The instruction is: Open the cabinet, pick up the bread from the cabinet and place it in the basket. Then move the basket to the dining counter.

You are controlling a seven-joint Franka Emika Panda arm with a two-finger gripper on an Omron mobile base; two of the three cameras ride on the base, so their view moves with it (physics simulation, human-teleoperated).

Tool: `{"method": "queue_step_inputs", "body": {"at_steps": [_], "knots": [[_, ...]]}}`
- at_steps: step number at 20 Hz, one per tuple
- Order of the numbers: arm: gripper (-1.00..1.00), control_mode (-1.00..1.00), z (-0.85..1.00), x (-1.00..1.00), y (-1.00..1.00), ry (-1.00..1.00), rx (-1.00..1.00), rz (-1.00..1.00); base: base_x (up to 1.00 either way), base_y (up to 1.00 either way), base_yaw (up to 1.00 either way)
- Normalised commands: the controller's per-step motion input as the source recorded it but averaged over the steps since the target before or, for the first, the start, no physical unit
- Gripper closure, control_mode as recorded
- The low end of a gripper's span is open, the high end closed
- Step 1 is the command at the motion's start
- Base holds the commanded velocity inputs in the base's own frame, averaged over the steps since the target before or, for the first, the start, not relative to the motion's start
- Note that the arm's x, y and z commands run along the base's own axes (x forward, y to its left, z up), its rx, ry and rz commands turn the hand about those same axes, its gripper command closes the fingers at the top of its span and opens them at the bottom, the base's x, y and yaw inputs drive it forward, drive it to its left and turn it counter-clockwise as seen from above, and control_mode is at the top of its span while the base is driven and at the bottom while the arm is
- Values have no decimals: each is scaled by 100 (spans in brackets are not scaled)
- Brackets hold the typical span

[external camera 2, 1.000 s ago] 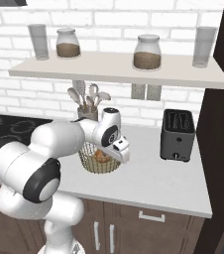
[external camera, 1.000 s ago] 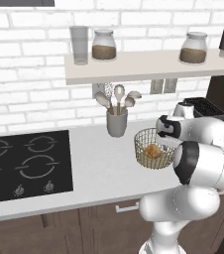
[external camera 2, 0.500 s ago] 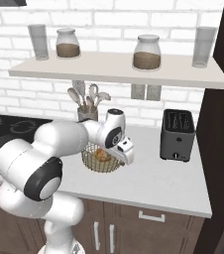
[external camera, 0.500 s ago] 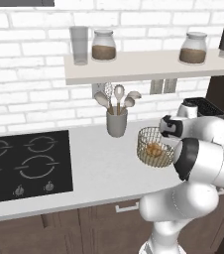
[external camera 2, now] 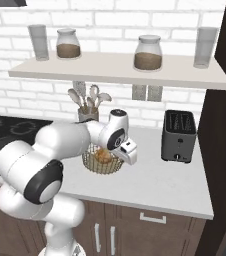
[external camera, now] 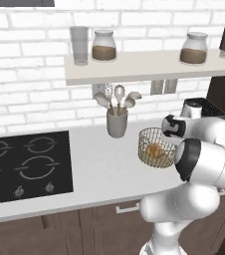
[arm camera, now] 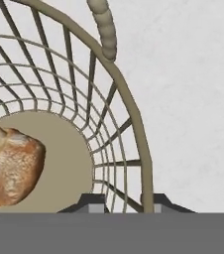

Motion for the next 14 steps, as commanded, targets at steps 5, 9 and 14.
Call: {"method": "queue_step_inputs", "body": {"at_steps": [5, 9, 14], "knots": [[100, -100, 0, -10, 17, -15, 0, 0, 0, 0, 0], [100, -100, 0, -28, 8, -8, 2, -2, 0, 0, 0], [100, -100, 5, -15, 0, 0, 2, -4, 0, 0, 0]]}}
